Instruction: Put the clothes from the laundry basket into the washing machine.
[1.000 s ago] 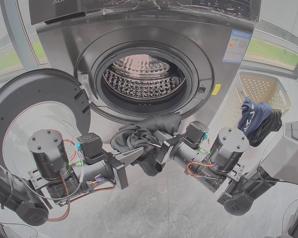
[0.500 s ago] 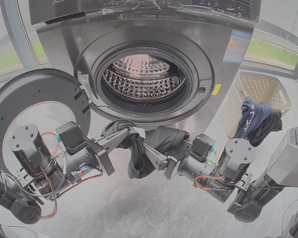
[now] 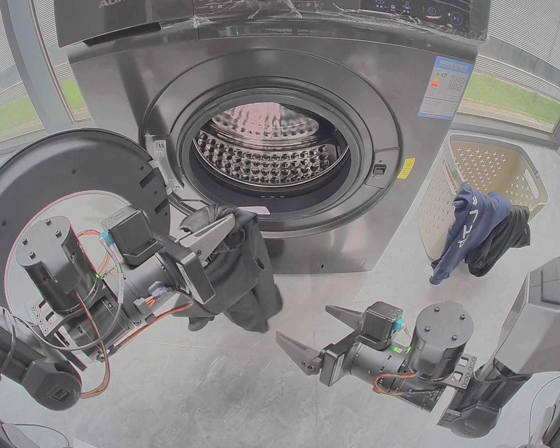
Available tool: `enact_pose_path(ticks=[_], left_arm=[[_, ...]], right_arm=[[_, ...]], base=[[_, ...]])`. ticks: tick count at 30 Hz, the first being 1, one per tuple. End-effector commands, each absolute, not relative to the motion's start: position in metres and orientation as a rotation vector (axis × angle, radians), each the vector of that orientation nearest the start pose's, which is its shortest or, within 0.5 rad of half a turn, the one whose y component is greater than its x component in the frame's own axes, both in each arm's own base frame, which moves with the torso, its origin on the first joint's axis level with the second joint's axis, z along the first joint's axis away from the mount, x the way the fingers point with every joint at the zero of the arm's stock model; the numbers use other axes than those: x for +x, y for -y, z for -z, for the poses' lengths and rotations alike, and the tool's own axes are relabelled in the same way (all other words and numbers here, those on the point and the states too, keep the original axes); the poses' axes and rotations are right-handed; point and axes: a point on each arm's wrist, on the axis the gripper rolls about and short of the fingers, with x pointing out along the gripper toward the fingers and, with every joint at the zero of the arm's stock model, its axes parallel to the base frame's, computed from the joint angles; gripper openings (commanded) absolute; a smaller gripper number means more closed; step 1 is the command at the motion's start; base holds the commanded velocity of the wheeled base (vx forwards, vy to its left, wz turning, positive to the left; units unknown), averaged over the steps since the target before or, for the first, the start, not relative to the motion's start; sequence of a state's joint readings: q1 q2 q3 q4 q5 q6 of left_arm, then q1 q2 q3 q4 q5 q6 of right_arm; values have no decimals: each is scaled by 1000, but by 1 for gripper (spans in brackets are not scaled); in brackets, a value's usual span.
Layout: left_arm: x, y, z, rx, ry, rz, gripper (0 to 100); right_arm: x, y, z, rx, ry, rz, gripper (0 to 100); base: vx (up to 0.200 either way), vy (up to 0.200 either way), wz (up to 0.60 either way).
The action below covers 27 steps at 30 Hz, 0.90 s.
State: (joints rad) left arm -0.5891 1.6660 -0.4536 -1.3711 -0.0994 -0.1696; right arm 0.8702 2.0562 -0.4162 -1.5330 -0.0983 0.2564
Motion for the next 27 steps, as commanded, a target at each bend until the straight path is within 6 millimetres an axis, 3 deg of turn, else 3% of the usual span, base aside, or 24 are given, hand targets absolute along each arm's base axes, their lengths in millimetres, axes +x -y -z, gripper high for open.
enact_pose_path(ticks=[1,11,16,22,27], left_arm=[[218,148,-181,-208,115,687,0],[219,149,-185,-213,129,677,0],[219,149,-186,-217,144,678,0],[220,149,-186,-221,162,677,0],[221,149,-185,-220,159,677,0]], right_arm=[[196,-237,-64,173,-225,-764,100],[218,-259,-66,196,-144,-766,100],[239,-274,-73,227,-66,-762,100],[266,-272,-75,232,-13,-725,100],[270,-267,-84,240,11,-715,100]], base=[[0,0,0],[0,0,0],[0,0,0],[0,0,0],[0,0,0]])
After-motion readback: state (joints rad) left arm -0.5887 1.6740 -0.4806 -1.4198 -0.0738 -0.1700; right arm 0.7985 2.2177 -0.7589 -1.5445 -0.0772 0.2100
